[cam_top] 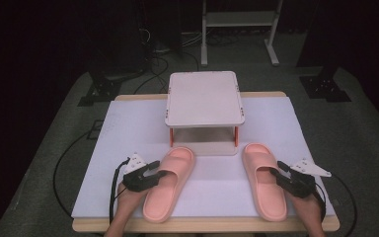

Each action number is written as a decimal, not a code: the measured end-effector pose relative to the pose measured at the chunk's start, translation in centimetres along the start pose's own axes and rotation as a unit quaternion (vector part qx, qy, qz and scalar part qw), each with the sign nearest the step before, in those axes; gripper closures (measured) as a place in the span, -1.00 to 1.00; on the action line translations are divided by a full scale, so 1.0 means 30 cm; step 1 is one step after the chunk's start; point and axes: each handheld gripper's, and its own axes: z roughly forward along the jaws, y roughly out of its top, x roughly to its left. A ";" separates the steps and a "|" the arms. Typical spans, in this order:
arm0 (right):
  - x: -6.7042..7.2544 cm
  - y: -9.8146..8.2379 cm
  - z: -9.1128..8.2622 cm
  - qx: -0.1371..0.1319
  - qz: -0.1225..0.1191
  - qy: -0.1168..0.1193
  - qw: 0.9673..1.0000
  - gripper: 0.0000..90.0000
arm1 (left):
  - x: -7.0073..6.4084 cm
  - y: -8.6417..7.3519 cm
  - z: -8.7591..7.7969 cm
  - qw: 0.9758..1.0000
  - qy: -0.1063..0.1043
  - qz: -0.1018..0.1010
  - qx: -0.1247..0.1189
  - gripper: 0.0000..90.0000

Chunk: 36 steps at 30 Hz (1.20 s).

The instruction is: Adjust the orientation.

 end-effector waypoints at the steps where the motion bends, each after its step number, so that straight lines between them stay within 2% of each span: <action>1: 0.004 0.002 -0.001 0.000 -0.003 -0.006 1.000 0.39 | -0.001 0.000 0.000 1.000 0.001 -0.001 -0.001 0.18; 8: 0.010 0.006 -0.001 -0.002 -0.005 -0.012 1.000 0.44 | -0.005 -0.001 -0.002 1.000 0.006 -0.004 -0.004 0.21; 16: 0.026 0.008 -0.004 -0.001 -0.005 -0.006 1.000 0.55 | -0.009 -0.001 -0.005 1.000 0.010 -0.007 -0.006 0.28; 28: 0.045 0.014 0.000 0.003 -0.004 0.005 1.000 0.60 | -0.018 -0.001 -0.001 1.000 0.009 -0.012 -0.012 0.36; 36: 0.069 0.023 0.006 0.007 -0.004 0.014 1.000 0.62 | -0.028 0.000 0.004 1.000 0.006 -0.010 -0.006 0.40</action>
